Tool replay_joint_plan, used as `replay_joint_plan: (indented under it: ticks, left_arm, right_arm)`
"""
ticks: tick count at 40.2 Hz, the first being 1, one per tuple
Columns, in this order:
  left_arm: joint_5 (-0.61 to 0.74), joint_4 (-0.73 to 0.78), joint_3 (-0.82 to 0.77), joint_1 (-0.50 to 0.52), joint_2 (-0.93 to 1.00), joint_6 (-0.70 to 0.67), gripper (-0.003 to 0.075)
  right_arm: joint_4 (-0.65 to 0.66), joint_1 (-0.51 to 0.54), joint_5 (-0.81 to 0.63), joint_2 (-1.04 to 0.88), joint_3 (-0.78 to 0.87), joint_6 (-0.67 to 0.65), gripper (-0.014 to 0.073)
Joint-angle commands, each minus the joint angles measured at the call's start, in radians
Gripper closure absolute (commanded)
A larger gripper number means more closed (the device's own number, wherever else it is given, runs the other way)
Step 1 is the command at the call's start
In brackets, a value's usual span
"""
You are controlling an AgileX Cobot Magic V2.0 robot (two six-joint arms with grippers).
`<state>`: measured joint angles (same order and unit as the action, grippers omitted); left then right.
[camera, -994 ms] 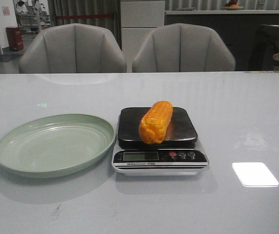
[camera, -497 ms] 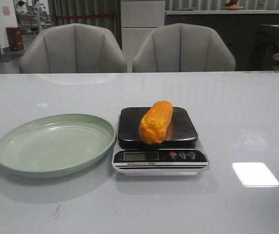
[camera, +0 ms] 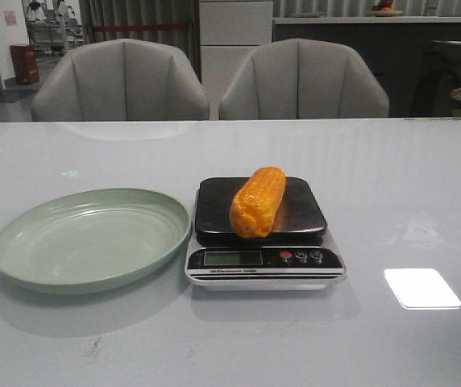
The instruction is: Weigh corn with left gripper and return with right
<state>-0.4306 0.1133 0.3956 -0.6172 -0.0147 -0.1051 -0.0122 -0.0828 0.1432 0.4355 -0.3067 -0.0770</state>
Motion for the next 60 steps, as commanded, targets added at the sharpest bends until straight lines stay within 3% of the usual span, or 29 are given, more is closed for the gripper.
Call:
replay_joint_plan:
  ticks: [1,5,15,32,37,49,60]
  left_arm:
    - [0.085,0.005,0.023,0.000,-0.014,-0.003,0.0606]
    - [0.085,0.005,0.023,0.000,-0.014,-0.003,0.0606]
    - [0.085,0.005,0.023,0.000,-0.014,-0.003,0.0606]
    - [0.085,0.005,0.023,0.000,-0.014,-0.003,0.0606]
    - [0.085,0.005,0.023,0.000,-0.014,-0.003,0.0606]
    - [0.085,0.005,0.023,0.000,-0.014,-0.003,0.0606]
    - [0.085,0.005,0.023,0.000,-0.014,-0.003,0.0606]
  right_arm:
    - [0.012,0.003,-0.066,0.012,-0.039,-0.004,0.0145]
    - [0.012,0.003,-0.062,0.012,-0.039,-0.004,0.0092]
    - [0.012,0.003,-0.127,0.012,-0.039,-0.002,0.0090]
    - [-0.030,-0.044,0.070,0.106,-0.164,-0.004,0.0090]
    - [-0.031,-0.119,0.110,0.191,-0.246,-0.004,0.0090]
    - [-0.036,-0.417,0.167,0.511,-0.464,-0.023,0.0090]
    - [-0.036,-0.516,0.289,0.873,-0.742,-0.150,0.0092]
